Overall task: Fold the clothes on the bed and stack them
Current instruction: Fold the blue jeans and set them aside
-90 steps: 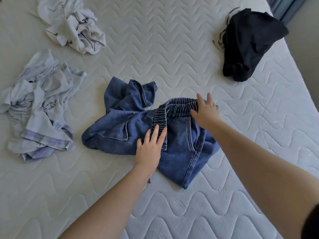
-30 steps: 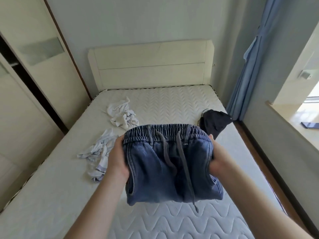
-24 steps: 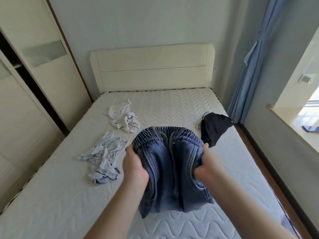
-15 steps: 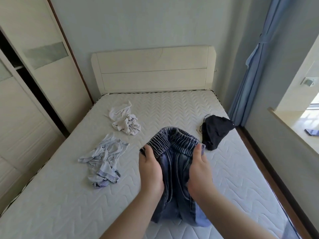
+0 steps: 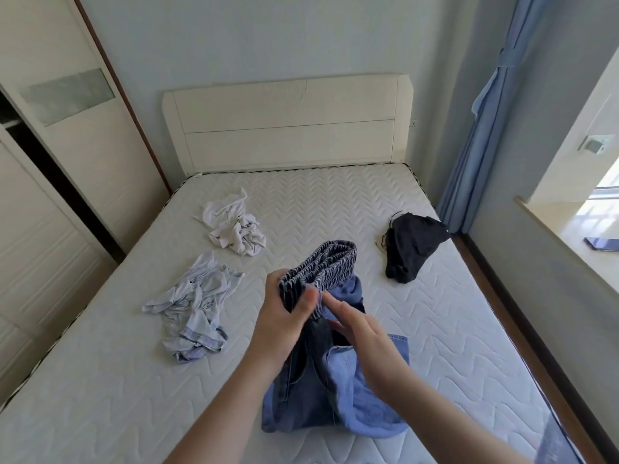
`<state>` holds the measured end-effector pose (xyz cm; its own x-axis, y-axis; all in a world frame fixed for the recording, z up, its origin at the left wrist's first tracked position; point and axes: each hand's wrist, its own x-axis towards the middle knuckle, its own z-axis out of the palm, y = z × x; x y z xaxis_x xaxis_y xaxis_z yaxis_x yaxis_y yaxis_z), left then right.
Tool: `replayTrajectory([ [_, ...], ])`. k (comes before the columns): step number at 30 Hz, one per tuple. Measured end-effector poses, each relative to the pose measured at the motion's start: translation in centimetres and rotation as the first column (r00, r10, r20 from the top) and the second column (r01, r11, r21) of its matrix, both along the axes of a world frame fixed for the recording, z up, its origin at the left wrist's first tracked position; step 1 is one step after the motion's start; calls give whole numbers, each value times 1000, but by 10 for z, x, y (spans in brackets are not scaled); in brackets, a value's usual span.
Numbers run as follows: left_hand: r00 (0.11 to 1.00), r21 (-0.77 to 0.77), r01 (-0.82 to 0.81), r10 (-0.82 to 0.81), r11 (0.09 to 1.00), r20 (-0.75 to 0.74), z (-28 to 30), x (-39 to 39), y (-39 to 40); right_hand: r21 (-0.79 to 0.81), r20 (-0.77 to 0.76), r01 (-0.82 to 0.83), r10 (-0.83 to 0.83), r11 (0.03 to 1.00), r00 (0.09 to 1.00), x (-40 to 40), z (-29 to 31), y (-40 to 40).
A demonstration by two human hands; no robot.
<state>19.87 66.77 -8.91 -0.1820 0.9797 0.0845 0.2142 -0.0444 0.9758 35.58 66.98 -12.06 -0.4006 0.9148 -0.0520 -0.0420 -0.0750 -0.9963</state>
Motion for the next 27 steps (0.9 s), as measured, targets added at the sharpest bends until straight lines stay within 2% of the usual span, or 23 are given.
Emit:
replayTrajectory([
  [2,997,27,36,-34,999,-74,0,-2,0,3,-35,-63,63,998,997,5,-3,4],
  [5,989,68,34,-23,997,-149,0,-7,2,-45,-181,-149,139,988,974,13,-8,12],
  [7,987,86,47,-33,995,-156,-2,-16,2,-76,-241,-124,103,989,965,19,-9,19],
  [10,987,31,114,-110,993,-114,-3,-29,3,-45,-172,124,-130,991,977,28,0,29],
  [12,978,7,167,-165,986,-125,-2,-33,3,144,-24,345,-345,928,938,37,6,39],
  [14,968,-6,208,-206,978,-146,0,-37,2,347,101,390,-447,853,889,48,13,50],
  [17,938,-17,274,-271,961,-217,2,-43,0,515,238,187,-349,837,906,61,26,65],
  [19,918,-30,305,-302,952,-258,3,-46,-1,554,403,-14,-253,832,879,66,30,71],
  [23,882,-47,345,-341,937,-326,6,-48,-2,560,642,-325,-151,762,752,70,38,78],
  [27,855,-55,373,-366,926,-368,4,-49,-3,397,831,-533,-46,748,555,72,50,78],
])
